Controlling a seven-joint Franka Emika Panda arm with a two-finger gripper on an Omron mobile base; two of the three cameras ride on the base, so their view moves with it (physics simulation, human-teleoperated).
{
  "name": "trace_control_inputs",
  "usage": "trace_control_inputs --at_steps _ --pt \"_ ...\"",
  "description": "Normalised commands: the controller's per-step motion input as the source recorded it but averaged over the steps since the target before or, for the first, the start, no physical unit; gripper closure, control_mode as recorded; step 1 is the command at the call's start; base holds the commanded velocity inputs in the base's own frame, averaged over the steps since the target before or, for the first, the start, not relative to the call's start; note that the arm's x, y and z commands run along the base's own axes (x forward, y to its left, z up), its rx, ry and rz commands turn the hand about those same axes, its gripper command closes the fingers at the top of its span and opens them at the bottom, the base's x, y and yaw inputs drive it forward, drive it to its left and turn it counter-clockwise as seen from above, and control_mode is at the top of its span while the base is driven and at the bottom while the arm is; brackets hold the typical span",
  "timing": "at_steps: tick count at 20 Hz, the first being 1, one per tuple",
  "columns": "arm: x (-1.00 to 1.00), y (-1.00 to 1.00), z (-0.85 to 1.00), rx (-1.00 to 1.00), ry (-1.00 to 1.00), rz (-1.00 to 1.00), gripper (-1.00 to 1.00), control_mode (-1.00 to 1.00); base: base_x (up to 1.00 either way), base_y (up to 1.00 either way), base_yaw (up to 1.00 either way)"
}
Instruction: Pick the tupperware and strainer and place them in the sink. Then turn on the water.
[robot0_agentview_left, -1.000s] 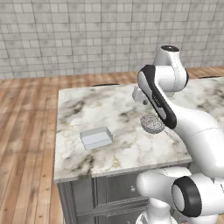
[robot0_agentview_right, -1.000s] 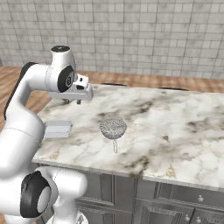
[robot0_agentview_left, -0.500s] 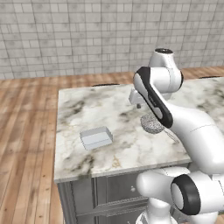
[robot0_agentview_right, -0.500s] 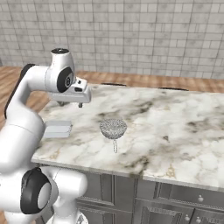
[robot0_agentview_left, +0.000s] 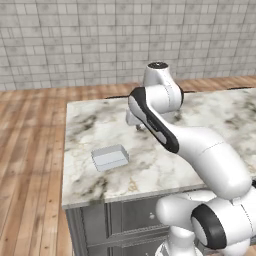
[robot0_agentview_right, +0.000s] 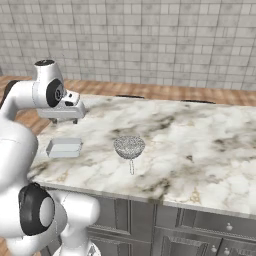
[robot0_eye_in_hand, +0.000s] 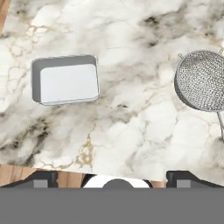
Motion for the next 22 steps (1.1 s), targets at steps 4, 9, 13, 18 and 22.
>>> trace_control_inputs --at_steps 4,9,13,18,22 --pt "0.15 0.21 -0.23 -0.03 0.0 -0.02 -1.0 -1.0 0.0 0.0 0.0" --pt "0.17 0.07 -0.58 -0.02 0.01 -0.01 -1.0 -1.0 0.0 0.0 0.0" --pt "0.24 0.04 -0.56 0.04 0.01 0.0 -1.0 -1.0 0.0 0.0 0.0" --pt "0.32 0.0 -0.38 0.17 0.0 0.0 -1.0 -1.0 0.0 0.0 0.0" --pt "0.37 0.0 -0.23 0.09 0.01 0.0 -1.0 -1.0 0.0 0.0 0.0"
